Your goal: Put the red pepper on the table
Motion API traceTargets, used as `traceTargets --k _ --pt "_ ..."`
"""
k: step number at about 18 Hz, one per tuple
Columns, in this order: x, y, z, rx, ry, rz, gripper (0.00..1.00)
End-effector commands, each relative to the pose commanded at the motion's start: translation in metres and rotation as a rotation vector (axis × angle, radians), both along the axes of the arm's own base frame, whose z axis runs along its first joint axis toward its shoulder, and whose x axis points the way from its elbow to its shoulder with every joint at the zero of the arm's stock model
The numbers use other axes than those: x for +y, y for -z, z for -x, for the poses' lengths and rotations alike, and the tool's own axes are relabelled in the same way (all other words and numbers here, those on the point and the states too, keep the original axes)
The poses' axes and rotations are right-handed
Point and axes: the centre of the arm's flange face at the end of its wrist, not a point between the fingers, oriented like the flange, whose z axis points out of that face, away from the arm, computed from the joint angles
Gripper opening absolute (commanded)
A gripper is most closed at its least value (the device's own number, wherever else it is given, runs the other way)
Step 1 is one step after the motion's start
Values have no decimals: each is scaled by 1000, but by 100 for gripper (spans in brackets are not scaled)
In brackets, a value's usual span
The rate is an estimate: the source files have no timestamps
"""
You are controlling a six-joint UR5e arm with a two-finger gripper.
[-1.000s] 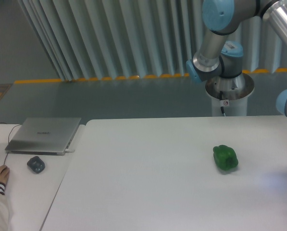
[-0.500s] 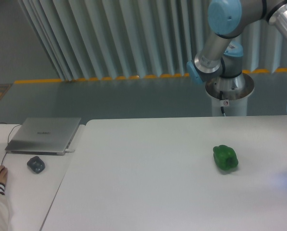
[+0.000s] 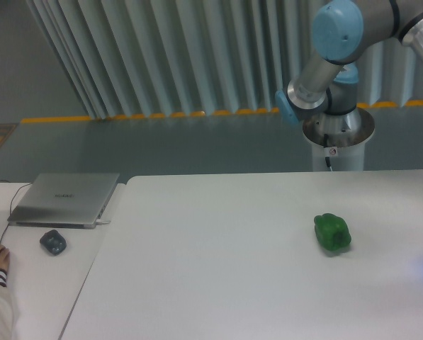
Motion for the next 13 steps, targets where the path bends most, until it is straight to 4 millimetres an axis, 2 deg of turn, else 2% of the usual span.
traceTargets --k 4,13 --pt "-13 6 8 -19 -2 12 100" --pt "-10 16 14 -18 -7 12 100"
